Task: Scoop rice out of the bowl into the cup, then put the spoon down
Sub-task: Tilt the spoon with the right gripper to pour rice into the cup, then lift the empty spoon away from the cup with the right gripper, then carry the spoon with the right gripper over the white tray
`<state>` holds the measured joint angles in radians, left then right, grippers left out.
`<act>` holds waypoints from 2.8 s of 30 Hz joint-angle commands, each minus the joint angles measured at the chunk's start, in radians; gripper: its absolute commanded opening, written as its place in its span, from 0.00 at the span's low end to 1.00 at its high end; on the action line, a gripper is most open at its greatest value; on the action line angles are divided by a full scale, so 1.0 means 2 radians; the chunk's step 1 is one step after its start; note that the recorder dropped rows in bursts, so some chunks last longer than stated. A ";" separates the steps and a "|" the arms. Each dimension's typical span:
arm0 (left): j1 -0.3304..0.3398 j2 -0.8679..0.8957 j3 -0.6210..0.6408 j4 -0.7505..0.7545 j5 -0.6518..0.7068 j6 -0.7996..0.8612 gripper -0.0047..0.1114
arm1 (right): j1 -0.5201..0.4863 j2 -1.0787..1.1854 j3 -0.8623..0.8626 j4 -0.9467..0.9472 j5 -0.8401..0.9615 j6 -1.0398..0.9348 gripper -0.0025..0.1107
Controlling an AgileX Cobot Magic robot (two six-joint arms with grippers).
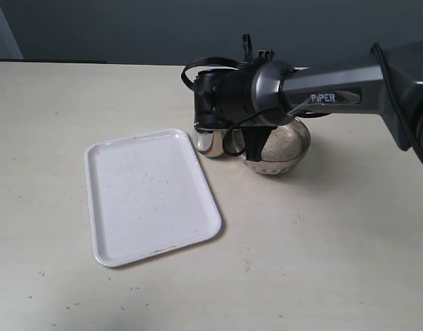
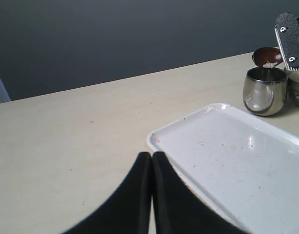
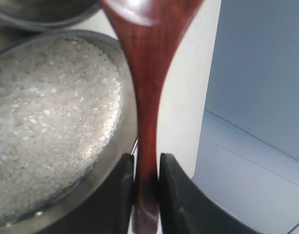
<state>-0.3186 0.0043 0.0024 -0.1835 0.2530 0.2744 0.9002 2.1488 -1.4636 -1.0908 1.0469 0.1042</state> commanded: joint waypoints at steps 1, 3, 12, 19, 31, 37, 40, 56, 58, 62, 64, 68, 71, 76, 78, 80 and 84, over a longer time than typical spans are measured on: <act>-0.002 -0.002 -0.001 0.001 -0.006 -0.001 0.04 | 0.003 -0.005 0.002 -0.024 0.004 0.024 0.01; -0.002 -0.002 -0.001 0.001 -0.006 -0.001 0.04 | 0.004 -0.005 0.002 -0.027 0.002 0.029 0.01; -0.002 -0.002 -0.001 0.001 -0.006 -0.001 0.04 | 0.010 -0.006 0.007 -0.033 -0.001 0.062 0.01; -0.002 -0.002 -0.001 0.001 -0.006 -0.001 0.04 | 0.013 -0.006 0.008 -0.032 -0.001 0.067 0.01; -0.002 -0.002 -0.001 0.001 -0.006 -0.001 0.04 | 0.019 -0.015 0.046 -0.071 -0.008 0.105 0.01; -0.002 -0.002 -0.001 0.001 -0.006 -0.001 0.04 | 0.019 -0.021 0.063 -0.093 -0.012 0.125 0.01; -0.002 -0.002 -0.001 0.001 -0.006 -0.001 0.04 | 0.019 -0.033 0.081 -0.104 -0.030 0.150 0.01; -0.002 -0.002 -0.001 0.001 -0.006 -0.001 0.04 | 0.019 -0.041 0.116 -0.140 -0.062 0.173 0.01; -0.002 -0.002 -0.001 0.001 -0.006 -0.001 0.04 | 0.019 -0.043 0.116 -0.140 -0.063 0.175 0.01; -0.002 -0.002 -0.001 0.001 -0.006 -0.001 0.04 | 0.016 -0.045 0.117 -0.137 -0.051 0.192 0.01; -0.002 -0.002 -0.001 0.001 -0.006 -0.001 0.04 | 0.015 -0.049 0.117 -0.137 -0.042 0.192 0.01; -0.002 -0.002 -0.001 0.001 -0.006 -0.001 0.04 | 0.014 -0.052 0.117 -0.137 -0.043 0.195 0.01; -0.002 -0.002 -0.001 0.001 -0.006 -0.001 0.04 | 0.014 -0.057 0.117 -0.130 -0.042 0.195 0.01; -0.002 -0.002 -0.001 0.001 -0.006 -0.001 0.04 | 0.016 -0.079 0.115 -0.077 -0.047 0.193 0.01; -0.002 -0.002 -0.001 0.001 -0.006 -0.001 0.04 | 0.016 -0.097 0.115 -0.042 -0.061 0.174 0.01; -0.002 -0.002 -0.001 0.001 -0.006 -0.001 0.04 | 0.017 -0.115 0.115 0.001 -0.085 0.144 0.01; -0.002 -0.002 -0.001 0.001 -0.006 -0.001 0.04 | 0.028 -0.141 0.115 0.091 -0.121 0.072 0.01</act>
<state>-0.3186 0.0043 0.0024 -0.1835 0.2530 0.2744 0.9398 1.9061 -1.2307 -1.0407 0.8559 0.3519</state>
